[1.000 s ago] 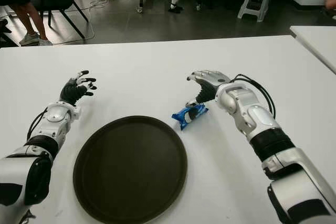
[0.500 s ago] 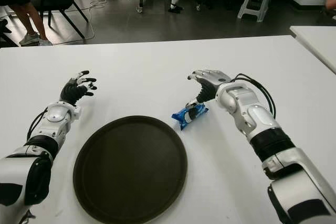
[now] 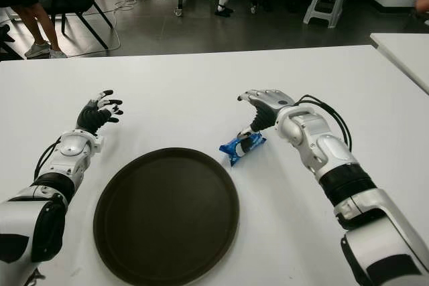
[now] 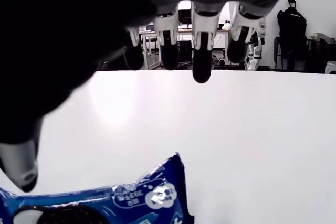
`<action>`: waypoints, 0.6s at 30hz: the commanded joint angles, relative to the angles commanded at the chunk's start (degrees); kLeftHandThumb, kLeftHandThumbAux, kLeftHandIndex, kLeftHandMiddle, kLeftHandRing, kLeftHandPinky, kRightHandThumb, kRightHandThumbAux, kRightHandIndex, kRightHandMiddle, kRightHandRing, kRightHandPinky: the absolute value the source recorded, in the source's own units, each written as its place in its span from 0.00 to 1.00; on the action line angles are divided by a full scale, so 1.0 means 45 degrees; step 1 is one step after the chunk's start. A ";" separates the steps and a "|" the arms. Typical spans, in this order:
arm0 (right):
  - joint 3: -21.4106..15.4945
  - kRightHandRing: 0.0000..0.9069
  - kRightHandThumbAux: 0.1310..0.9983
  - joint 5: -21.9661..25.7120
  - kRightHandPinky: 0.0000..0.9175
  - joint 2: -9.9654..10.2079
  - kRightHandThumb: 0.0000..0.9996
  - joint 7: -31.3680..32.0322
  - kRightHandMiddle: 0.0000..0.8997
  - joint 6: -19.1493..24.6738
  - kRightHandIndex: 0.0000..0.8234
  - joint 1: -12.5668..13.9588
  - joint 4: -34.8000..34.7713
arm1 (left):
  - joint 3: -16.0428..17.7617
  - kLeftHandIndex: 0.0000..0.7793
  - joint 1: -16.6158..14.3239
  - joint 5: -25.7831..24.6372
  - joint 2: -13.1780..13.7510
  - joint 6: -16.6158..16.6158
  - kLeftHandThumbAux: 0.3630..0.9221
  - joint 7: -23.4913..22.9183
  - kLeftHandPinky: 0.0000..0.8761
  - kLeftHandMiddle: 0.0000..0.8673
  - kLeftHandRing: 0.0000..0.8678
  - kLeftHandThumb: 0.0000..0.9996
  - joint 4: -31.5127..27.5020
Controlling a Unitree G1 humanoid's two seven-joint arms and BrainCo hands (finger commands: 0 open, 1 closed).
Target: Pick up the Oreo
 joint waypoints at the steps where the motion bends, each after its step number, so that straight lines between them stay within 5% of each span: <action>1: 0.0012 0.15 0.53 -0.0011 0.15 -0.0007 0.00 0.0026 0.15 0.0003 0.15 -0.0005 -0.0006 | 0.0010 0.17 0.0001 -0.0021 0.0000 0.0002 0.52 -0.0018 0.45 0.33 0.40 0.46 0.0001; 18: 0.0081 0.15 0.59 -0.0116 0.15 -0.0024 0.00 0.0553 0.14 0.0326 0.14 -0.0085 -0.0192 | 0.0088 0.17 -0.0001 -0.0125 0.0000 -0.0019 0.53 -0.0176 0.45 0.32 0.39 0.51 0.0006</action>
